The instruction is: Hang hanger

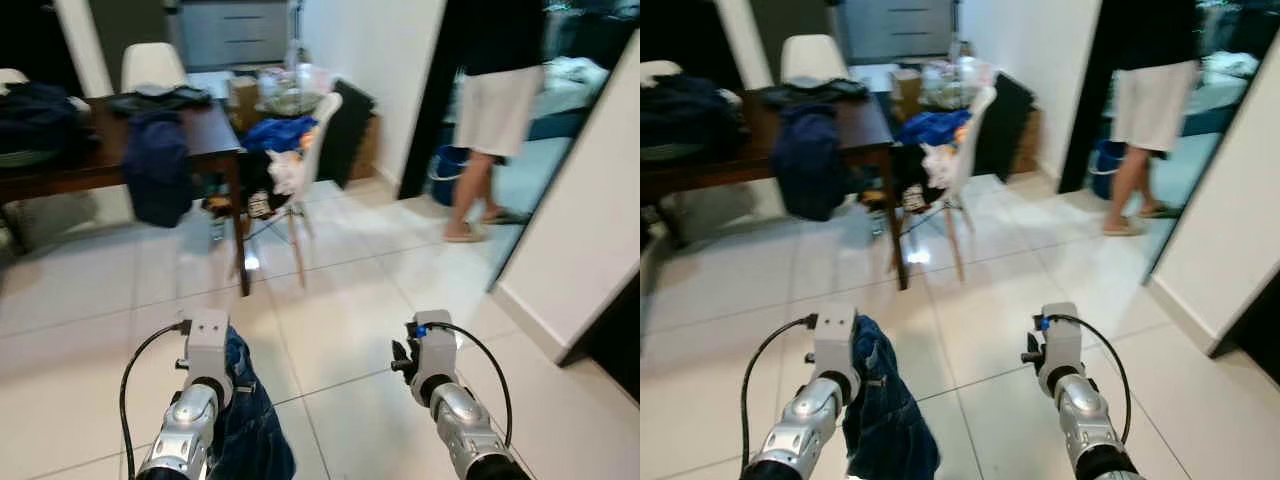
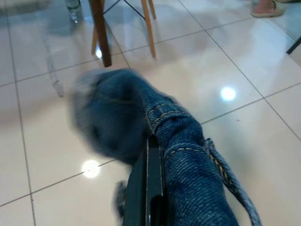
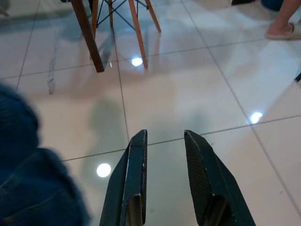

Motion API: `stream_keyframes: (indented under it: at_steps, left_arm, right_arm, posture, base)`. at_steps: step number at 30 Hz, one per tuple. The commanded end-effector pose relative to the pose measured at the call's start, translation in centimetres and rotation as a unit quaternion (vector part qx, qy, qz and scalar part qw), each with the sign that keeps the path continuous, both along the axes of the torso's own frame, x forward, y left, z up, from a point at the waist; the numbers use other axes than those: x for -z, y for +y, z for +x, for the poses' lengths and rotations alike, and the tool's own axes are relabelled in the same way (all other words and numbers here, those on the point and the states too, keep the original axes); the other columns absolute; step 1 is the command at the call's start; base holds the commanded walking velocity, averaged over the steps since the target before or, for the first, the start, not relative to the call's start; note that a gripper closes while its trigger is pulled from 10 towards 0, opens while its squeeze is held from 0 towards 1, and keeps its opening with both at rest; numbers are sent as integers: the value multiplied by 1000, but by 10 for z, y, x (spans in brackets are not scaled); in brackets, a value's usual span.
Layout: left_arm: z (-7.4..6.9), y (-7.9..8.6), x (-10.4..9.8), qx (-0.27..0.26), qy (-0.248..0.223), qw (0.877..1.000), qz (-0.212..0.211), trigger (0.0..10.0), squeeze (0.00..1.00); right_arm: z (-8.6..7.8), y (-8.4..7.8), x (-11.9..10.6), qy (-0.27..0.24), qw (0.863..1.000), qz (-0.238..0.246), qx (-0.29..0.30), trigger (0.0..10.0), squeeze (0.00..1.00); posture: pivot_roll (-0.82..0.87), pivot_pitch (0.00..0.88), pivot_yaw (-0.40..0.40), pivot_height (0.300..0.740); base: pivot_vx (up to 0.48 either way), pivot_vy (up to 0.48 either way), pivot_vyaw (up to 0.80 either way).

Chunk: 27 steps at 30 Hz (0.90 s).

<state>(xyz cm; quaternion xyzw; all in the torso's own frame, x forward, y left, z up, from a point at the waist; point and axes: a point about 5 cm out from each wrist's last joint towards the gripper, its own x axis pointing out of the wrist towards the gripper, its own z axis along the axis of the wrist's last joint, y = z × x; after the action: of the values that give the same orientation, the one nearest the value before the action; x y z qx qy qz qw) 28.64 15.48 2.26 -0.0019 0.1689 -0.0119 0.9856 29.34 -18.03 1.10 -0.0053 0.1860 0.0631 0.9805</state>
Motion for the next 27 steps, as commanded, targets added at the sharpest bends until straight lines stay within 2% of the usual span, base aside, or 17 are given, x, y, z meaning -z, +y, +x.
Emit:
stream_keyframes:
  at_steps: [1, 7, 16, 21, 27]
  left_arm:
    - [2, 2, -7, -10, -23, 1000, -4, 10000, 0]
    - [2, 5, -13, -32, -43, 999, -5, 10000, 0]
    - [4, 0, -23, -16, -62, 998, 0, 10000, 0]
    - [9, 1, -39, -28, -97, 995, -4, 10000, 0]
    - [13, 0, -52, -28, -120, 992, -8, 10000, 0]
  right_arm:
    - [2, 4, -3, -8, 1000, 13, -6, 10000, 0]
    - [6, 7, -10, -29, 999, 32, -10, 10000, 0]
    - [17, 7, -26, -61, 997, 44, -9, 10000, 0]
    - [29, 12, -52, -118, 991, 65, -22, 10000, 0]
    - [35, 18, -67, -144, 986, 77, -35, 10000, 0]
  posture:
    - [-68, 0, 9, 740]
    - [-71, 0, 11, 740]
    - [-74, 0, 8, 740]
    - [-76, 0, 7, 740]
    - [-74, 0, 2, 740]
  base:
    - [0, 0, 0]
    - [0, 0, 0]
    - [0, 0, 0]
    - [0, 0, 0]
    - [0, 0, 0]
